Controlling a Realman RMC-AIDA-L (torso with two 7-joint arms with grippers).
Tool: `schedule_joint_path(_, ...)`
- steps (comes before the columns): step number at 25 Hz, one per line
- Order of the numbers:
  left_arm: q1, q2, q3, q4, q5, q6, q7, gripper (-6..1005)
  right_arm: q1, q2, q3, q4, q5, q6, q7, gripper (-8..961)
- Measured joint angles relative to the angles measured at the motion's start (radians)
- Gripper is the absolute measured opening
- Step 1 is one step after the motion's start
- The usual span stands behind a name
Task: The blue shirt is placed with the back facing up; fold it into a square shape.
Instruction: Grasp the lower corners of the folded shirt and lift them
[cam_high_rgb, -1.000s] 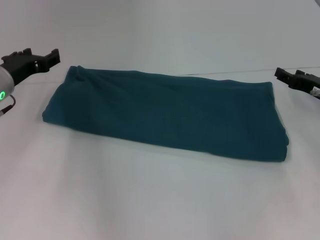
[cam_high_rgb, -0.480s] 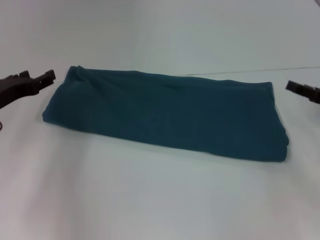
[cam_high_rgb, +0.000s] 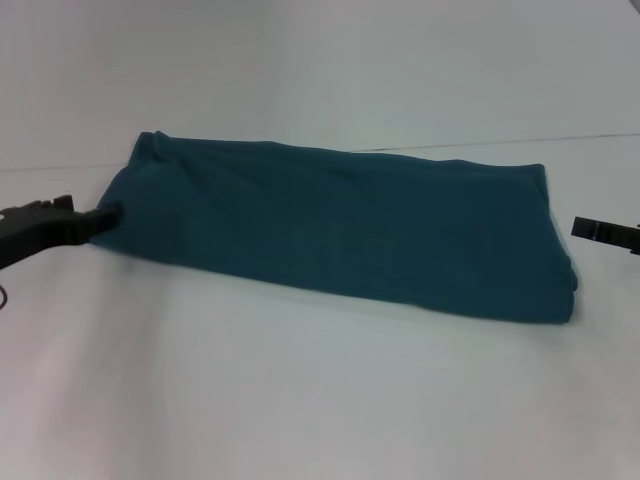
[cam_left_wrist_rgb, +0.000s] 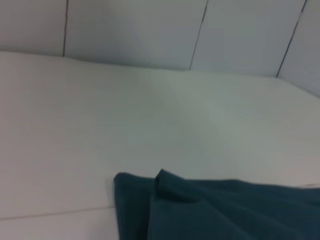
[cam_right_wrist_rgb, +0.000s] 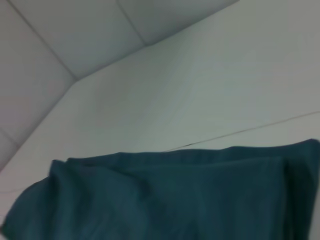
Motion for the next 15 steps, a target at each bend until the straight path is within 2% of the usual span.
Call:
schedule_joint_path(7, -0.015, 0.006, -0.004, -0.019, 0.124, -0.034, -0.033, 769, -0.011, -0.016, 0.011, 0.003, -0.003, -0.110, 0.008, 669)
schedule_joint_path(15, -0.038, 0.000, 0.004, -0.039, 0.182, -0.097, -0.037, 769, -0.006, -0.023, 0.010, -0.004, -0.004, -0.128, 0.062, 669)
